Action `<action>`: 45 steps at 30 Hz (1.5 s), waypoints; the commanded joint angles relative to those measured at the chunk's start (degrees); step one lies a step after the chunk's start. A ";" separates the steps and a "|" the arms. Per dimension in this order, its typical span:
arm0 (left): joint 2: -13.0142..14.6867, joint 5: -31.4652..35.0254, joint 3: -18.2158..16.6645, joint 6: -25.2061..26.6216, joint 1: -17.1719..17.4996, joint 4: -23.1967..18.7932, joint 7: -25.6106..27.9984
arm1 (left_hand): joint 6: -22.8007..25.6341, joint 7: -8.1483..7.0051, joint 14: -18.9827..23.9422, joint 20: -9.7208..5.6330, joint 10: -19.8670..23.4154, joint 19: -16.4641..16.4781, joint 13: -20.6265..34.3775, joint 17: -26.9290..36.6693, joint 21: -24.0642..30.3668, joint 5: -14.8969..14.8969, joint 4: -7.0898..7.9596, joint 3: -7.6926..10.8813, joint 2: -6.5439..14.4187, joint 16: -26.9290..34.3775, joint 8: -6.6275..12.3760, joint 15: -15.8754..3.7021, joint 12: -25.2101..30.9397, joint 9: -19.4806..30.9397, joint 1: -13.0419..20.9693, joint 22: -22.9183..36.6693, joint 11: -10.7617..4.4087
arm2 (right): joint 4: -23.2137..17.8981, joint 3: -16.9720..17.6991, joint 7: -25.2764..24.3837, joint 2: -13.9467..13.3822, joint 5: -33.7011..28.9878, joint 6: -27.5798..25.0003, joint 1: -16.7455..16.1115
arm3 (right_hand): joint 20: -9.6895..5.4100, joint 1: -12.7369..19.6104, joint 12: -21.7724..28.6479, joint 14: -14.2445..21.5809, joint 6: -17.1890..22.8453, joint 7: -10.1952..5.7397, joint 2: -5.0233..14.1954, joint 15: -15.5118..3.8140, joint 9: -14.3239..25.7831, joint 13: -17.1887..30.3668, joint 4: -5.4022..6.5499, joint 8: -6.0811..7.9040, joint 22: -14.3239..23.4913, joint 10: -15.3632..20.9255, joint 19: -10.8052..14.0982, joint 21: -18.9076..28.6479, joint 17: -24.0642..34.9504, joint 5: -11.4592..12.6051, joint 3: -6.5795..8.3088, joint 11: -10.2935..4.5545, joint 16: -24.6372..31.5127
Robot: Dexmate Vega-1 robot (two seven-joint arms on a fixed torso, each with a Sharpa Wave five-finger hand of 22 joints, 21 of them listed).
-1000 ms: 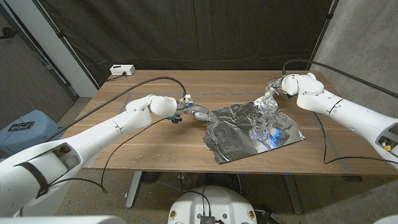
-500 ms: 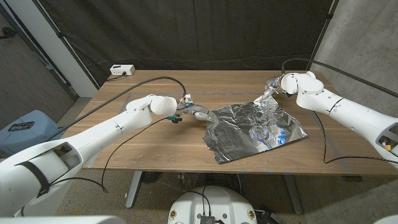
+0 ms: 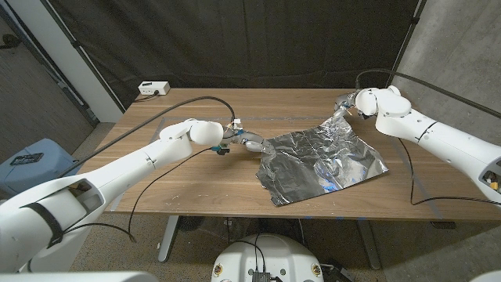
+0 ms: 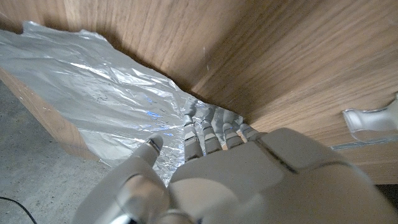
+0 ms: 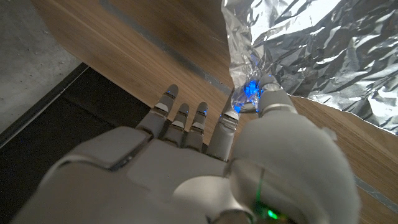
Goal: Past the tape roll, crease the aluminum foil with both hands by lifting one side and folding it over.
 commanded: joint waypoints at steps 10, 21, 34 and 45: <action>-0.09 -0.31 0.07 -0.89 0.24 0.79 0.34 | 0.06 -0.35 0.26 0.06 0.50 0.47 0.15 0.01 0.41 0.19 -0.85 0.23 -0.12 0.01 0.15 0.16 0.52 0.17 0.64 0.05 0.23 | -6.67 1.17 5.23 -0.28 -3.43 -2.56 0.04 | -0.12 0.62 -0.18 1.44 0.29 0.44 0.51 -0.15 -0.06 0.02 0.06 -0.13 0.22 0.99 0.73 0.02 0.16 -0.10 -0.28 0.95 0.48; -0.06 -0.40 0.05 -1.72 0.28 1.20 0.65 | 0.10 -0.35 0.31 0.11 0.50 0.59 0.15 0.02 0.42 0.17 -1.15 0.43 -0.15 -0.02 0.17 0.12 0.51 0.17 0.76 0.05 0.29 | -9.76 1.56 8.46 0.00 -5.91 -4.48 -0.01 | -0.36 0.74 -0.18 2.19 0.86 0.61 0.63 -0.15 -0.14 0.03 0.10 -0.10 0.23 1.92 1.01 0.02 0.16 -0.25 -0.54 1.25 0.60; 0.18 -0.68 -0.14 -2.03 0.88 1.07 0.90 | 0.07 -0.34 0.54 0.17 0.56 0.75 0.16 0.03 0.44 0.15 -1.49 0.66 -0.17 0.01 0.17 0.04 0.52 0.18 0.92 0.06 0.20 | -10.30 1.30 11.96 1.47 -8.00 -4.79 1.72 | -0.39 1.02 -0.35 2.74 0.54 1.01 0.79 -0.15 -0.20 0.03 0.05 -0.42 0.23 2.38 1.14 -0.03 0.14 -0.37 -0.73 1.74 0.61; -0.23 -1.05 -0.13 -3.12 0.87 2.27 1.47 | 0.06 -0.38 0.63 0.20 0.51 0.91 0.16 0.03 0.45 0.14 -1.82 0.87 -0.18 -0.02 0.17 -0.02 0.50 0.19 1.07 0.05 0.19 | -9.13 -0.47 15.81 4.48 -10.50 -5.21 4.28 | -0.10 1.24 -0.51 3.10 0.16 1.62 1.06 0.15 -0.23 0.04 0.07 -0.75 0.24 2.66 1.12 -0.10 0.14 -0.47 -0.85 2.23 0.59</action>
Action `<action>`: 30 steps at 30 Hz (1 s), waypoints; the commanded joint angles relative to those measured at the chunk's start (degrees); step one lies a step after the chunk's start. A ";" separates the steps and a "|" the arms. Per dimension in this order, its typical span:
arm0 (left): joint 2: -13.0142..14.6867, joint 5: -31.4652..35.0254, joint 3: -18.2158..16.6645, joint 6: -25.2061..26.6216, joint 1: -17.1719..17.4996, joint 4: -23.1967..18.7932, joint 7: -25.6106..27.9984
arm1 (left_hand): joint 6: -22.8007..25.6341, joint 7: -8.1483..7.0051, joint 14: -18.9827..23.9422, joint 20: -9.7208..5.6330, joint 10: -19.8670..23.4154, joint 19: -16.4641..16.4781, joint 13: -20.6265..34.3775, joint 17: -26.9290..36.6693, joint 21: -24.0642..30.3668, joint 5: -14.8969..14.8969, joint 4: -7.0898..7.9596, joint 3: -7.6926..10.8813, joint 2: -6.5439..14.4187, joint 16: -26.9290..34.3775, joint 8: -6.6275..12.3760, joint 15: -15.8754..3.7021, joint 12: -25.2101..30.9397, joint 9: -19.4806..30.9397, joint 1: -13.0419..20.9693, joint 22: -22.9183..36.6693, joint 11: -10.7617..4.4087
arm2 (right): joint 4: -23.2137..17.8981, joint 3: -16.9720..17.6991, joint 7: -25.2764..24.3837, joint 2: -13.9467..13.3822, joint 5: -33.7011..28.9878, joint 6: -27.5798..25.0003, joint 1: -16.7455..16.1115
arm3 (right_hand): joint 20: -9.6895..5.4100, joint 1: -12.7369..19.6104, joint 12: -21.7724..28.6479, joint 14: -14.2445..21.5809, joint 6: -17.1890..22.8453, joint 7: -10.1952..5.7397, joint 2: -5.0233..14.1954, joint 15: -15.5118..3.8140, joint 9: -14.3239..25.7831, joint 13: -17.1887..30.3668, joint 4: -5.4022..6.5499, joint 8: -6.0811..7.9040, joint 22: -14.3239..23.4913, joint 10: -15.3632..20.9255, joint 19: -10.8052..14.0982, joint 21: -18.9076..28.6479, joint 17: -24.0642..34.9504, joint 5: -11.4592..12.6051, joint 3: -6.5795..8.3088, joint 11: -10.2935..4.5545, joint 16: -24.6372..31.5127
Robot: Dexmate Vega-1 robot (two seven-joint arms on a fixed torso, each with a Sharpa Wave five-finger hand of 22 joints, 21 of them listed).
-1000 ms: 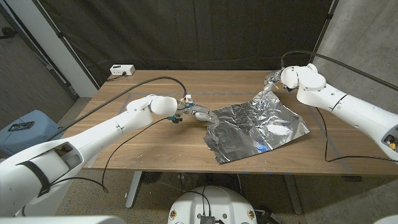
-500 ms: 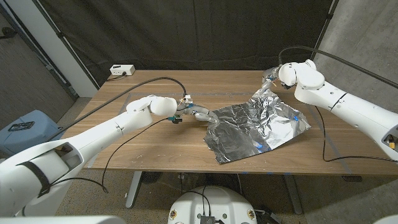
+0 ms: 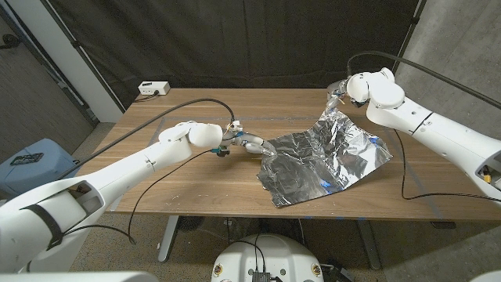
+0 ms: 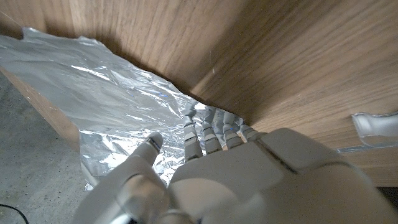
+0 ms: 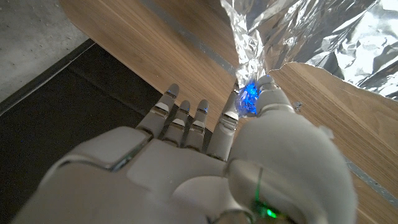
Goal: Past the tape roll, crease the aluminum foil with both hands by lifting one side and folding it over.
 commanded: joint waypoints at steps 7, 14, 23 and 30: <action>-0.55 -0.45 0.07 -1.67 0.08 1.84 0.88 | 0.09 -0.42 0.40 -0.05 0.74 0.17 0.18 0.05 0.47 0.12 -0.63 0.13 -0.20 -0.02 0.24 0.37 0.49 0.31 0.70 0.06 0.01 | 1.07 -1.90 4.82 4.02 -2.96 -1.79 2.71 | 0.54 0.72 -0.06 1.20 0.48 0.76 0.63 0.30 0.01 0.04 0.10 -0.07 0.24 1.33 0.44 -0.10 0.15 -0.15 -0.34 0.56 0.52; -0.73 -0.52 0.16 -1.96 -0.02 2.36 0.99 | 0.09 -0.36 0.38 -0.05 0.73 0.20 0.19 0.05 0.46 0.10 -0.80 0.23 -0.22 -0.06 0.24 0.40 0.48 0.32 0.76 0.06 0.05 | 0.43 -2.12 5.40 4.59 -3.28 -3.14 2.60 | 0.71 1.46 0.19 2.80 1.94 0.88 1.05 0.05 -0.02 0.03 -0.11 0.23 0.24 3.04 0.83 -0.04 0.12 -0.35 -0.37 0.44 0.88; -0.64 -0.63 0.14 -2.12 0.11 2.33 1.03 | 0.09 -0.31 0.51 -0.08 0.76 0.29 0.19 0.07 0.45 0.06 -1.03 0.35 -0.30 -0.04 0.25 0.41 0.49 0.32 0.80 0.06 0.03 | -1.29 -2.20 6.41 4.56 -3.74 -4.38 2.32 | 0.78 1.96 0.22 3.50 2.83 0.85 1.17 0.02 -0.04 0.03 -0.27 0.40 0.25 3.88 1.15 0.00 0.10 -0.51 -0.45 0.31 0.97; -0.57 -0.52 0.18 -2.34 0.22 2.24 1.09 | 0.04 -0.35 0.56 -0.10 0.73 0.34 0.20 0.08 0.44 0.03 -1.17 0.42 -0.35 -0.05 0.23 0.43 0.48 0.33 0.80 0.06 0.03 | -2.08 -2.49 8.06 5.17 -4.21 -5.62 2.62 | 0.98 2.35 0.18 4.10 3.18 1.22 1.28 0.14 -0.06 0.03 -0.35 0.39 0.25 4.44 1.39 0.03 0.10 -0.64 -0.53 0.61 1.06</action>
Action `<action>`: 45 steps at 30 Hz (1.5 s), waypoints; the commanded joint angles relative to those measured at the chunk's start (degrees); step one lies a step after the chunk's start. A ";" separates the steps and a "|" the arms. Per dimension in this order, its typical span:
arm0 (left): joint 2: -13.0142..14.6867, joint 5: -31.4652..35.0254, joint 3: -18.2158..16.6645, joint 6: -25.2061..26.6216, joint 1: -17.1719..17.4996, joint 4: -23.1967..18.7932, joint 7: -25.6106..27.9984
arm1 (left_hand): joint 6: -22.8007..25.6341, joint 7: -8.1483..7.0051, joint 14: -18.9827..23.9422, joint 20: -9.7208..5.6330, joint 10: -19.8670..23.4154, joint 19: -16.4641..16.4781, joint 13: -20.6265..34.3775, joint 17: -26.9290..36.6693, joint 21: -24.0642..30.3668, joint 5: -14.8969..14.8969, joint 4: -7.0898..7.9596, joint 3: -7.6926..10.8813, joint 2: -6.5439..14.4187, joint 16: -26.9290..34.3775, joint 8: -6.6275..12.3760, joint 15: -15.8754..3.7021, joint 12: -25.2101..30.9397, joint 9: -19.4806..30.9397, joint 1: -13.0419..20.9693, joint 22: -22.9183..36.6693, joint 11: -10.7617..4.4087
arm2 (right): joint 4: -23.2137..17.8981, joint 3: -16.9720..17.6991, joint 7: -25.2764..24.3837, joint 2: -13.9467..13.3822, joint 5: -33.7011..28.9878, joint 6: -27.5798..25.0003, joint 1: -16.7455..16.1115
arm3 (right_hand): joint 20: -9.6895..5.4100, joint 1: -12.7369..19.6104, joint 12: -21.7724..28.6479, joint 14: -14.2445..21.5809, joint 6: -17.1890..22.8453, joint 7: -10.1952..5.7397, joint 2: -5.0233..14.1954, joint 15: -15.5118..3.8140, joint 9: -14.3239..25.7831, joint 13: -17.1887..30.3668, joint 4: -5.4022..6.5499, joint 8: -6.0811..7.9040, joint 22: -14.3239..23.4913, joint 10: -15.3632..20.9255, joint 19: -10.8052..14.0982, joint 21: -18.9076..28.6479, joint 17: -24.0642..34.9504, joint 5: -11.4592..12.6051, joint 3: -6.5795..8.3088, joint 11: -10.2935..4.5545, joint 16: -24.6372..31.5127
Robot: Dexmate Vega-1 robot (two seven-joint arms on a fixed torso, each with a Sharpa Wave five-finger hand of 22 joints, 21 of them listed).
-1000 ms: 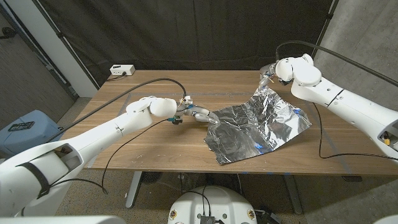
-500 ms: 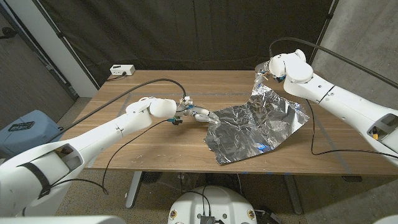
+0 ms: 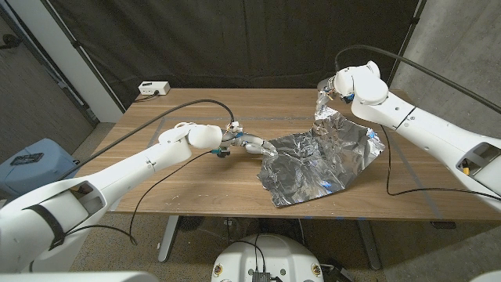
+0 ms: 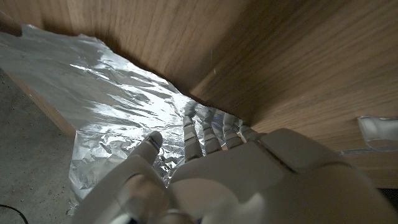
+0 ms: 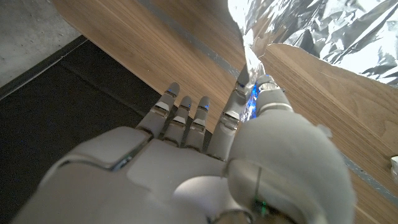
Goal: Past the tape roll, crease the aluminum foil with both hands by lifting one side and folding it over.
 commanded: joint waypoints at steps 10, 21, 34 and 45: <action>0.21 0.10 0.04 -0.31 0.56 -0.33 0.22 | 0.01 -0.31 0.30 -0.10 0.49 0.42 0.21 0.24 0.42 -0.01 -0.67 0.29 -0.16 0.00 0.25 0.09 0.47 0.03 0.62 0.05 0.24 | -1.36 -1.53 4.80 2.86 -1.95 -4.63 1.63 | 0.56 1.23 -0.01 1.55 0.66 0.97 0.41 0.77 -0.08 0.03 -0.34 0.22 0.25 1.06 0.89 0.14 0.14 -0.39 0.05 0.71 0.60; 0.09 0.18 0.14 -1.26 0.37 0.55 0.40 | -0.03 -0.37 0.37 -0.10 0.45 0.49 0.21 0.24 0.41 -0.03 -0.88 0.42 -0.14 -0.01 0.25 0.11 0.45 0.04 0.69 0.05 0.27 | -0.55 -3.25 8.27 5.46 -3.07 -9.15 3.29 | 1.71 2.18 -0.21 2.94 0.67 2.21 0.83 1.78 -0.08 0.03 -0.52 -0.06 0.25 1.67 1.65 0.26 0.14 -0.77 0.08 1.67 0.87; -0.21 0.46 0.22 -1.90 0.30 1.25 0.86 | -0.04 -0.38 0.38 -0.12 0.40 0.55 0.22 0.23 0.39 -0.05 -1.18 0.59 -0.14 -0.04 0.25 0.14 0.43 0.04 0.81 0.05 0.27 | -1.43 -5.01 9.63 8.12 -5.08 -18.22 3.07 | 3.32 3.58 -0.33 4.50 0.77 4.14 1.38 3.21 -0.05 0.03 -0.77 -0.44 0.26 2.70 2.29 0.26 0.17 -1.37 0.21 2.91 1.12; -0.66 0.64 0.52 -2.51 0.02 1.92 1.00 | -0.11 -0.36 0.39 -0.07 0.39 0.58 0.23 0.22 0.36 -0.06 -1.44 0.75 -0.09 -0.06 0.24 0.21 0.42 0.05 0.92 0.05 0.30 | -2.30 -5.77 7.97 9.18 -3.15 -27.51 2.58 | 3.90 4.56 -0.49 4.96 0.34 5.38 1.70 4.06 0.00 0.05 -0.92 -0.89 0.28 3.10 2.71 0.28 0.22 -1.84 0.30 3.94 1.08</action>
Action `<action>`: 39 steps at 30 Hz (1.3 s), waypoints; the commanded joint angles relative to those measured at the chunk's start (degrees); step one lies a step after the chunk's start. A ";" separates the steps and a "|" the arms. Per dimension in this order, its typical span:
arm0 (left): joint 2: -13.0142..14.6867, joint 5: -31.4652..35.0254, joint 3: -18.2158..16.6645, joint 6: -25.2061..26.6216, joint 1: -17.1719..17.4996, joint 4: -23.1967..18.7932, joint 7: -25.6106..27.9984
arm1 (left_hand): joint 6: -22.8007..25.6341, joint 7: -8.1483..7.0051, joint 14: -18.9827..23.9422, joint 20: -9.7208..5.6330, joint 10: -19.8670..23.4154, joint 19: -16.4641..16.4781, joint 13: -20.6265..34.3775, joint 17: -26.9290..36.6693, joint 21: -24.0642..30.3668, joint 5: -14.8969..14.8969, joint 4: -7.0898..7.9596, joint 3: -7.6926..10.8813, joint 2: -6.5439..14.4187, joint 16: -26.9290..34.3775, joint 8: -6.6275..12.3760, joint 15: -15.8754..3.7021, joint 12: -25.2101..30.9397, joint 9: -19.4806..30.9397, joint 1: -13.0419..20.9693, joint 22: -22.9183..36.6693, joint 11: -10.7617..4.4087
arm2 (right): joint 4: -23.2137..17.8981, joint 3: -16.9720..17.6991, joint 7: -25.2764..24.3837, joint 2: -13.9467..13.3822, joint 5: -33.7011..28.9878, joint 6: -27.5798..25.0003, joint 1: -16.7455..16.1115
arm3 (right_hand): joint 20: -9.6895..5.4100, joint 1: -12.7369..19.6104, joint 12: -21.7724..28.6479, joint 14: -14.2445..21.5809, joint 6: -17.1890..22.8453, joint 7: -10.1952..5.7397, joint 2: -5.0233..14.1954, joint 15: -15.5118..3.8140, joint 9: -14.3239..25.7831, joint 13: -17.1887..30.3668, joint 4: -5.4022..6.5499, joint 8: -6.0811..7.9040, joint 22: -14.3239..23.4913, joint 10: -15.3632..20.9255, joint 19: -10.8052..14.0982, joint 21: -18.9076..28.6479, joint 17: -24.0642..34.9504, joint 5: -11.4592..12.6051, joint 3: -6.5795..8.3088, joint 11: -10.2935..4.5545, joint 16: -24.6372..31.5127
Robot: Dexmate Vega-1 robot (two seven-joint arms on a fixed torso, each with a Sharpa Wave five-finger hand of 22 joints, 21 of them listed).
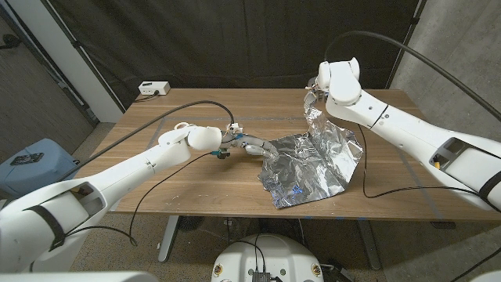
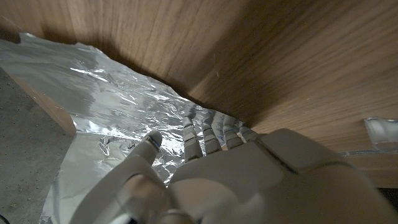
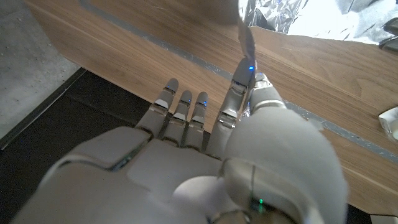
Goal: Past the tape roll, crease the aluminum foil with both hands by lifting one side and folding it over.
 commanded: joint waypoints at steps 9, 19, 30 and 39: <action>-0.51 0.55 0.46 -1.09 -0.40 1.05 0.31 | -0.16 -0.39 0.35 -0.01 0.38 0.15 0.27 0.16 0.37 -0.06 -0.61 0.29 0.15 0.29 0.29 0.17 0.37 0.11 0.79 0.08 0.23 | -2.06 -2.22 -5.20 1.97 7.18 -16.32 0.71 | 0.91 1.54 -0.31 0.43 -0.56 1.01 0.37 1.19 0.41 0.10 -0.31 -0.46 0.31 0.48 0.25 0.17 0.30 -0.69 0.03 1.62 0.15; -0.57 0.61 0.60 -1.55 -0.44 1.45 0.30 | -0.25 -0.44 0.42 -0.01 0.34 0.16 0.27 0.15 0.34 -0.06 -0.86 0.38 0.12 0.30 0.28 0.25 0.36 0.11 0.89 0.08 0.18 | -4.07 -7.24 -12.55 1.09 15.98 -24.50 3.68 | 1.34 1.94 -0.31 0.70 -0.82 1.27 0.73 1.73 0.66 0.17 -0.20 -0.58 0.33 0.91 -0.04 -0.01 0.42 -1.15 0.02 2.05 0.14; -0.51 0.92 0.54 -1.48 -0.28 1.36 0.66 | -0.19 -0.44 0.39 0.00 0.26 0.19 0.28 0.14 0.32 -0.07 -1.16 0.51 0.13 0.27 0.33 0.26 0.34 0.12 1.04 0.08 0.40 | -5.66 -10.68 -26.58 1.09 30.93 -30.31 5.19 | 2.01 2.32 -0.27 1.12 -0.81 1.37 0.95 2.15 0.78 0.23 -0.14 -0.68 0.34 1.42 0.20 0.05 0.52 -1.69 -0.04 2.32 0.19; -0.45 1.01 0.62 -1.60 -0.28 1.36 0.49 | -0.20 -0.41 0.43 0.04 0.22 0.21 0.28 0.14 0.30 -0.07 -1.38 0.61 0.16 0.28 0.33 0.24 0.33 0.12 1.15 0.08 0.30 | -6.17 -7.16 -30.52 2.71 33.33 -30.41 1.31 | 2.42 2.45 -0.29 1.35 -0.78 1.68 0.93 2.46 0.85 0.27 -0.12 -0.71 0.34 1.63 0.47 0.11 0.56 -1.98 -0.15 2.47 0.20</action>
